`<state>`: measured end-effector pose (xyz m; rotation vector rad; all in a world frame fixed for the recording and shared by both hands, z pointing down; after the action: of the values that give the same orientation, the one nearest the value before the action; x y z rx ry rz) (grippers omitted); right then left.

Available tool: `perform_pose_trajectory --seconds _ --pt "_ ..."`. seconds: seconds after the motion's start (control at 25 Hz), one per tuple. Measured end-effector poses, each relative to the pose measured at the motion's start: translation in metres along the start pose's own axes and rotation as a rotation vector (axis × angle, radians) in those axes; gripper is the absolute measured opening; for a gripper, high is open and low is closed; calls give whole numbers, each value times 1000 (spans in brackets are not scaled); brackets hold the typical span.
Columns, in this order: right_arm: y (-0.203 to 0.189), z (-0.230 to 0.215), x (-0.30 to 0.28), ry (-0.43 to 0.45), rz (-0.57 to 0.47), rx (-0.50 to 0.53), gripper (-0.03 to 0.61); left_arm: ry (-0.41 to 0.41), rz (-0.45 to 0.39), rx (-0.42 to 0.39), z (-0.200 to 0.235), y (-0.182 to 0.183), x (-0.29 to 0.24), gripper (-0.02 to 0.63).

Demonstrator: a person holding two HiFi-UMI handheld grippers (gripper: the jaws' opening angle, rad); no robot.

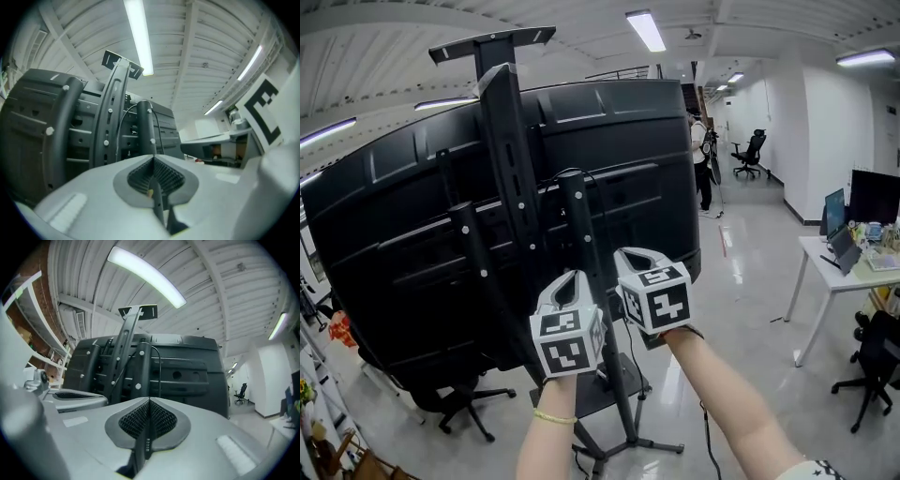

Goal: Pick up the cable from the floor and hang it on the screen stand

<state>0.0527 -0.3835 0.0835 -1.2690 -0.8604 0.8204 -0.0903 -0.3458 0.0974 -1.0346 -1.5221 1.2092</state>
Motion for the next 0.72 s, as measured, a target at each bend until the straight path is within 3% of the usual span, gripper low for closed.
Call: perform_pose_trajectory --seconds 0.16,0.4,0.72 --pt "-42 11 61 64 -25 -84 0 -8 -6 31 -32 -29 46 8" --pt "-97 29 145 92 19 -68 0 28 44 60 -77 -75 119 7" --pt "-135 43 214 104 80 -121 -3 28 105 99 -120 -100 178 8"
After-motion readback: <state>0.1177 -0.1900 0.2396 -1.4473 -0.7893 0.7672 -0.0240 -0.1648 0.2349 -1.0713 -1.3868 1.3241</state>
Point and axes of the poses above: the fingertips, and each gripper's own axes: x backward along the fingers, z to its left, y out of its top, the point moved 9 cm from there along x, backward along the fingers, and after that the axes turned 2 degrees about -z, right-handed, at the moved point
